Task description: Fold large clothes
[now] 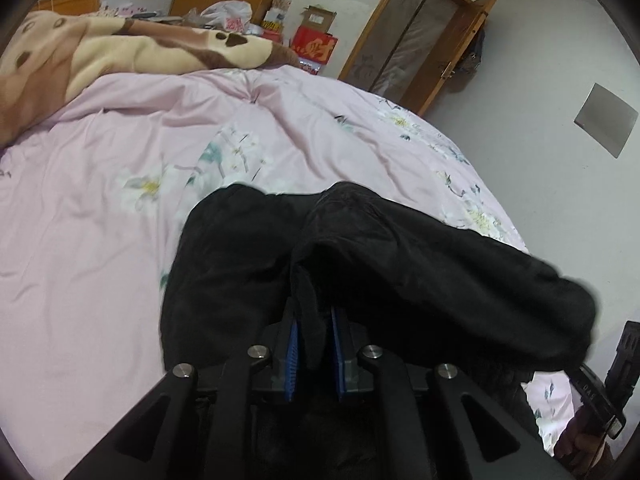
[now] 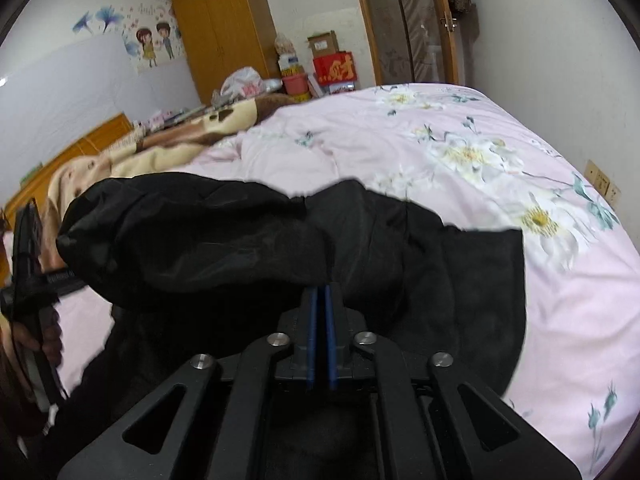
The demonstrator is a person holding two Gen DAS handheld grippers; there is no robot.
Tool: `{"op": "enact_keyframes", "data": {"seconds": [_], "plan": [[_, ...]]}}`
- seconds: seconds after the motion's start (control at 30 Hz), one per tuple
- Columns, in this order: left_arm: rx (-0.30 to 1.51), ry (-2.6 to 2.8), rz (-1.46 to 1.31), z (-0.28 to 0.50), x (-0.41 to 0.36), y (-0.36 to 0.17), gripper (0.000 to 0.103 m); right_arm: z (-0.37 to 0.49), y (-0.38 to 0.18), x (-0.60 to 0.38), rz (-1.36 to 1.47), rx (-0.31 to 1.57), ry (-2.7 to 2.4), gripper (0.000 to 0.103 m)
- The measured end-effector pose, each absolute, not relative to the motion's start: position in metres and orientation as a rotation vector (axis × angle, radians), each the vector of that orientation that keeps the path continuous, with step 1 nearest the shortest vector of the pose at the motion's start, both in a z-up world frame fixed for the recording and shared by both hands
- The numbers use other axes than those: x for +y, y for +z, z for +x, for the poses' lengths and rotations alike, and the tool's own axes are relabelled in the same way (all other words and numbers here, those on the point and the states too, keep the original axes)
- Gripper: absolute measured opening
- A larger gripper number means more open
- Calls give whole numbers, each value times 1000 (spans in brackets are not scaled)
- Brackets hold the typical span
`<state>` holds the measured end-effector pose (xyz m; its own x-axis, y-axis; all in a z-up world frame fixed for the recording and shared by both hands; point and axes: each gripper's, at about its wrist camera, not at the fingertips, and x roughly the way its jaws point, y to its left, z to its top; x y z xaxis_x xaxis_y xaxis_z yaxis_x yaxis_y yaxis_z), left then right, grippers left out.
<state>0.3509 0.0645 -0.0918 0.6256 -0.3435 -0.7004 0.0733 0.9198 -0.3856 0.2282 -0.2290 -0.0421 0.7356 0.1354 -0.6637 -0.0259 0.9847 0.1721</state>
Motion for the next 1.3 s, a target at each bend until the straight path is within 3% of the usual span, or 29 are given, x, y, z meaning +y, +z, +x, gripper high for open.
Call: {"op": "enact_keyframes", "data": {"seconds": [0.13, 0.3, 0.37, 0.43, 0.47, 0.6, 0.73, 1.3], "plan": [[913, -197, -350, 339, 82, -96, 19, 224, -48, -231, 165, 800, 86, 1], [878, -150, -312, 331, 94, -65, 21, 223, -15, -228, 167, 738, 89, 1], [834, -178, -298, 337, 83, -43, 35, 231, -1, -221, 172, 705, 109, 1], [829, -235, -310, 346, 69, -32, 54, 242, 12, -211, 175, 682, 137, 11], [833, -282, -318, 354, 56, -28, 57, 248, 17, -204, 177, 667, 141, 14], [896, -304, -230, 371, 16, -36, 57, 274, 7, -179, 174, 694, 184, 21], [936, -312, -83, 373, -14, -62, 57, 288, -27, -162, 150, 763, 206, 22], [1009, -276, -71, 378, -9, -151, 59, 293, -129, -151, -37, 937, 183, 25]]}}
